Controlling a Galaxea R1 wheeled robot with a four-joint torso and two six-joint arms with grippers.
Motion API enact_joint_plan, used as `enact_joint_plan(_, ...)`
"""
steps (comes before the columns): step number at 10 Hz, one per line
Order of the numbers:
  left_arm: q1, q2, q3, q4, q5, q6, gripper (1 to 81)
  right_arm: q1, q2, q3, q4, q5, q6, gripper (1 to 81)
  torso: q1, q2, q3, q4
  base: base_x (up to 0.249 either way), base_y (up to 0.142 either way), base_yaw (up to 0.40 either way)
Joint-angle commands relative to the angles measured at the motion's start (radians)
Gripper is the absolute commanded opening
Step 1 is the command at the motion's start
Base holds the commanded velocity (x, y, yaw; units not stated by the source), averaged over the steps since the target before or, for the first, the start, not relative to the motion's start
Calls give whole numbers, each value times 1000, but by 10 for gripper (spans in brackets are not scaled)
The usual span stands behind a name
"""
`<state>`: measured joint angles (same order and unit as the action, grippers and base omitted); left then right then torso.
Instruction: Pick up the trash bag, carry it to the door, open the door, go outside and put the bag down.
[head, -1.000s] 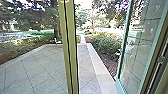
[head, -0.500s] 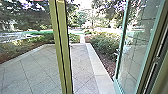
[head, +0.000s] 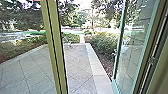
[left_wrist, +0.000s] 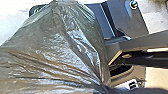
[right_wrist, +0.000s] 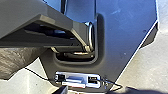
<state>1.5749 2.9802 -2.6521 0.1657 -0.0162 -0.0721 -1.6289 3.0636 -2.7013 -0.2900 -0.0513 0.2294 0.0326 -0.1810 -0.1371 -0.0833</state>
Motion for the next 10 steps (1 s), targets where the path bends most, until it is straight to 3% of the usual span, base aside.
enact_joint_plan(1,-42,1,3,12,55,6,10,36,14,8,-11,-53,-2,811,0,0,0,0,0,-128,0)
enact_joint_plan(10,-42,5,3,15,58,6,10,33,20,6,-12,-53,-4,811,0,0,0,0,0,-128,0)
